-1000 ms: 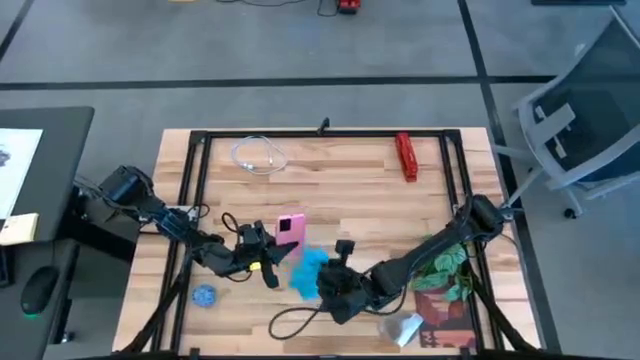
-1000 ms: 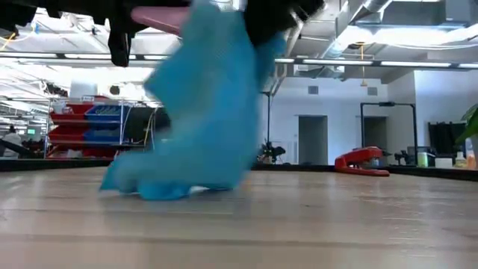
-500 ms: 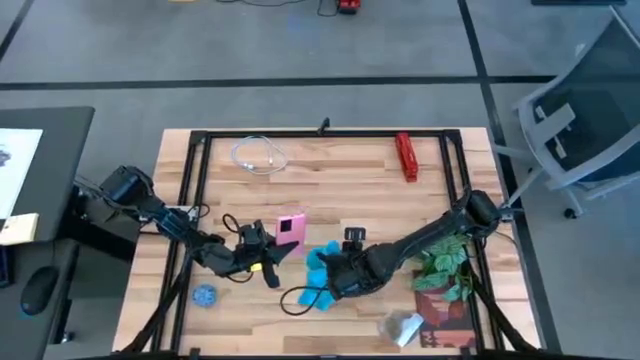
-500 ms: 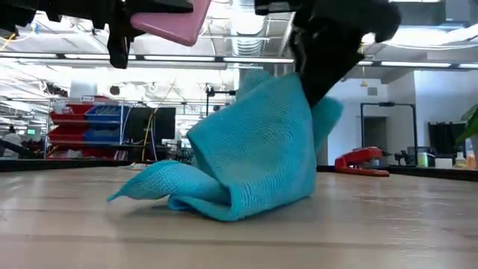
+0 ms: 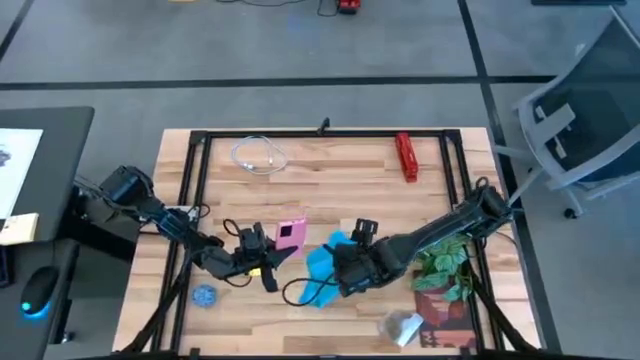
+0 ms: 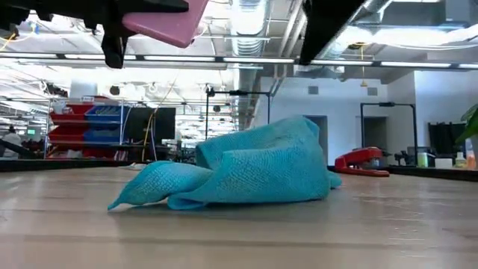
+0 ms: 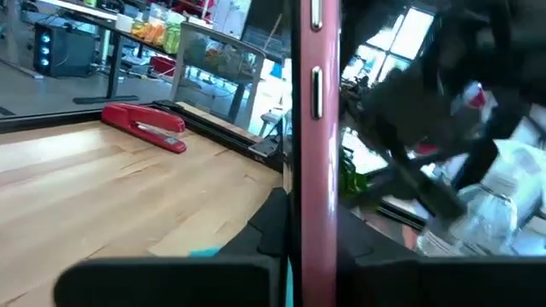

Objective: Apply microfiber cloth
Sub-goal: Wipe the back and front of the cellphone with the blue microfiber cloth

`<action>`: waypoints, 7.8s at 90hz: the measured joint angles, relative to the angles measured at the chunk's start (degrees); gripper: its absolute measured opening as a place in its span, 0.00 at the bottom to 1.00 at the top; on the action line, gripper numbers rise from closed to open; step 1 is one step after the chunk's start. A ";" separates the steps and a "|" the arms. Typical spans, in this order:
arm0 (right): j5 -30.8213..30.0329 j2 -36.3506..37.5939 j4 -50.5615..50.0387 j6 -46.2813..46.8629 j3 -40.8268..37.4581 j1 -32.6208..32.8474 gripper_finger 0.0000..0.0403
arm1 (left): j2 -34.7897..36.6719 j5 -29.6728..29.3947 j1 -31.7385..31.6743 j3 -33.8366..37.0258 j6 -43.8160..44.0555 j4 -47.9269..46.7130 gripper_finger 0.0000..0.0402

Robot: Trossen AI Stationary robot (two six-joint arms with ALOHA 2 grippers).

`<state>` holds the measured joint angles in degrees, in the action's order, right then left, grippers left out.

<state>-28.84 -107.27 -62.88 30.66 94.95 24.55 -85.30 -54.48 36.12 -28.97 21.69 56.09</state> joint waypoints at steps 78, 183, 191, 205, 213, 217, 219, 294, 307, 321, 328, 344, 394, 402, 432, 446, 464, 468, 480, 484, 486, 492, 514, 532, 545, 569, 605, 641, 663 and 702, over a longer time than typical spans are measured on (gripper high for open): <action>19.92 7.26 45.31 24.38 -34.52 -9.96 0.71 | 0.98 -0.66 0.24 0.01 2.58 -6.14 0.03; -18.88 10.54 83.52 -7.11 -35.31 5.60 0.00 | 0.98 0.68 0.17 0.00 8.19 -11.24 0.03; -21.22 10.47 90.01 -14.25 -35.31 6.47 0.00 | 1.01 1.95 0.17 0.00 9.02 -11.10 0.03; -23.78 10.47 94.32 -23.65 -34.15 6.63 0.00 | 1.01 4.06 -0.45 0.00 10.05 -10.19 0.03; -23.17 10.31 93.12 -24.99 -32.71 5.66 0.00 | 1.01 6.56 -1.26 -0.01 10.53 -8.15 0.03; -22.65 9.43 92.91 -25.77 -31.75 5.02 0.00 | 1.01 7.45 -1.64 -0.18 10.54 -8.01 0.03; -22.37 8.95 92.88 -26.62 -31.27 4.70 0.00 | 1.01 7.92 -1.74 -0.33 10.56 -8.09 0.03; -17.13 -3.63 75.86 -33.01 -14.22 0.88 0.00 | 0.92 13.56 -2.76 -2.72 10.28 -12.23 0.03; -16.61 -3.69 71.83 -29.25 -14.22 0.47 0.00 | 0.70 13.23 -2.80 -2.51 10.50 -12.91 0.03; -31.11 -2.80 74.57 -34.21 -14.40 2.35 0.00 | 0.89 12.44 -2.87 -2.60 11.17 -12.50 0.03; -38.38 -1.58 74.73 -36.72 -14.40 3.79 0.00 | 0.94 12.37 -2.82 -2.69 11.12 -11.80 0.03; -40.89 -1.00 67.91 -31.41 -14.35 7.13 0.00 | 0.94 12.18 -2.71 -2.69 9.93 -11.40 0.03; -24.84 -6.13 71.61 -13.40 -14.37 6.74 0.00 | 0.94 9.99 -4.00 -2.71 6.27 -3.32 0.03; -24.71 -7.68 75.99 -14.04 -14.33 4.66 0.00 | 0.94 9.70 -4.04 -2.75 5.96 -2.03 0.03; -32.11 -6.13 70.43 -9.27 -14.35 4.92 0.00 | 0.83 9.26 -3.77 -2.78 5.70 -2.46 0.03; -39.39 -3.15 59.47 -0.42 -14.33 6.64 0.00 | 0.83 10.35 -3.52 -2.80 5.74 -2.43 0.03; -32.58 -3.76 61.40 0.82 -14.35 6.41 0.00 | 0.83 10.68 -3.40 -2.80 5.55 -2.62 0.03; -30.92 -4.50 63.59 -0.11 -14.36 6.14 0.00 | 0.83 10.37 -3.45 -2.80 5.51 -2.98 0.03; -24.84 -7.68 74.81 -6.88 -14.39 5.29 0.00 | 0.83 10.14 -3.82 -2.80 5.35 -2.37 0.03; -21.96 -8.57 78.96 -9.30 -14.42 4.84 0.00 | 0.83 9.82 -3.90 -2.80 5.38 -2.30 0.03; -20.66 -8.96 80.84 -10.28 -14.42 4.64 0.00 | 0.83 9.88 -3.94 -2.80 5.40 -2.34 0.03; -18.98 -9.83 83.97 -11.43 -14.41 4.01 0.00 | 0.83 9.88 -3.98 -2.80 5.40 -2.39 0.03; -28.76 -8.69 74.85 -4.94 -14.33 4.37 0.00 | 0.83 8.73 -3.90 -2.80 5.51 -2.75 0.03; -38.73 -5.47 63.42 1.70 -14.33 6.70 0.00 | 0.83 9.51 -3.52 -2.80 5.55 -2.33 0.03; -31.38 -5.89 65.98 1.94 -14.33 5.85 0.00 | 0.83 9.68 -3.45 -2.80 5.19 -2.73 0.03; -18.10 -11.91 83.76 -8.05 -14.37 2.25 0.00 | 0.83 9.77 -3.92 -2.80 5.09 -2.27 0.03; -32.03 -7.69 72.94 -9.75 -14.37 6.04 0.00 | 0.90 9.59 -3.45 -2.89 5.11 -2.71 0.03; -9.03 -8.39 78.15 -11.50 -14.37 0.97 0.00 | 0.83 9.96 -3.39 -2.80 5.09 -2.60 0.03; -19.74 -7.87 74.78 -12.75 -14.33 2.61 0.00 | 0.83 9.65 -3.36 -2.80 5.01 -2.31 0.03; -37.14 -4.07 70.44 -13.03 -14.35 7.18 0.00 | 0.87 10.78 -3.08 -2.86 4.66 -2.81 0.03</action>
<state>-65.98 -111.34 7.56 17.63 80.60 31.72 -84.43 -43.70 33.04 -31.83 26.35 53.28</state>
